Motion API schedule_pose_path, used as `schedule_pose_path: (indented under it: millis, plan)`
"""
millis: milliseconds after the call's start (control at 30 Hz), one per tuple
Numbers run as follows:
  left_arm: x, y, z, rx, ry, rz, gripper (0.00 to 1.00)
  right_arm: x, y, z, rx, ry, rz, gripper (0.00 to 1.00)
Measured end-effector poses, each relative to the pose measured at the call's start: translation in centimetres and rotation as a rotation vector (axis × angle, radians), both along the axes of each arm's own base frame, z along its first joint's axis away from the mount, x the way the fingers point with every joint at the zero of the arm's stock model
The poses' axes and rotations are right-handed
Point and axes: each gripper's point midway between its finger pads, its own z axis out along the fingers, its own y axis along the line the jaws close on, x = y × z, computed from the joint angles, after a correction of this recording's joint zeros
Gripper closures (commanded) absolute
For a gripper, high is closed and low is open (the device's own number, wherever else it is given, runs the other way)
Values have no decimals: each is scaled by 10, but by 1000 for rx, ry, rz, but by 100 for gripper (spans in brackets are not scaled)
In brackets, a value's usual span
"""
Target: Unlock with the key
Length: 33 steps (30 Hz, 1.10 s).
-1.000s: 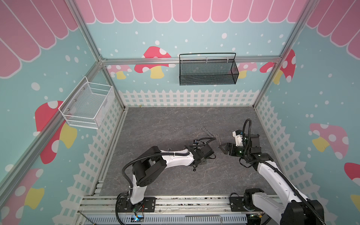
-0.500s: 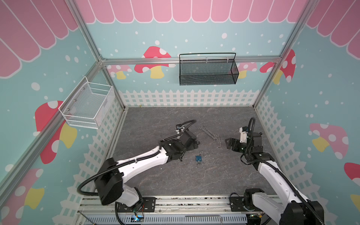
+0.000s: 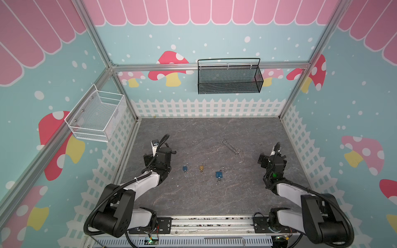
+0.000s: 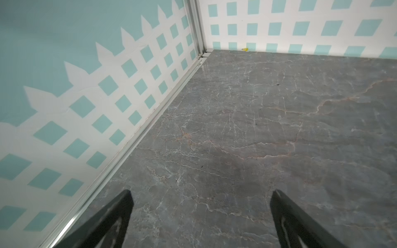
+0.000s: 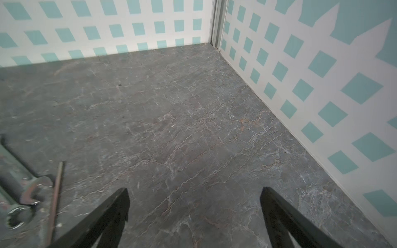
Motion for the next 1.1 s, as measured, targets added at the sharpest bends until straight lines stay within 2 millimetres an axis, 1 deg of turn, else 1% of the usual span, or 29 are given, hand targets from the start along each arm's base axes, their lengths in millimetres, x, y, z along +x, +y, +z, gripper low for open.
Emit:
schedule_pose_path:
  millis: [33,100,167,200,267,300,333,400,433,467,533,600,1100]
  plan:
    - [2,-1,-7,12,-4,-25,0,5,1,-4,-17,6,14,2]
    - [8,-4,-13,28,-26,-65,0,17,5,-9,-44,24,57,2]
    - [18,-10,-14,35,-55,-104,0,27,12,0,-72,-22,114,2]
    - [21,-11,-13,26,-68,-118,1,29,16,6,-79,-53,139,2]
    - [27,-8,-5,-16,-121,-157,1,26,21,16,-97,-131,188,2]
    - [29,-6,-1,-40,-154,-179,1,23,23,15,-102,-147,208,2]
    - [29,0,0,-59,-182,-189,0,19,25,11,-108,-149,230,2]
    - [27,5,-5,-88,-206,-218,0,17,30,2,-110,-128,268,2]
    - [26,5,-12,-100,-182,-232,0,18,33,4,-110,-138,286,2]
    - [28,2,-13,-110,-171,-247,1,19,34,6,-111,-146,296,2]
    - [38,-3,-7,-129,-184,-270,0,21,35,11,-116,-168,310,2]
    - [43,-2,1,-140,-213,-268,0,22,36,15,-117,-184,318,2]
    - [43,-4,0,-148,-208,-272,0,23,40,19,-120,-201,342,2]
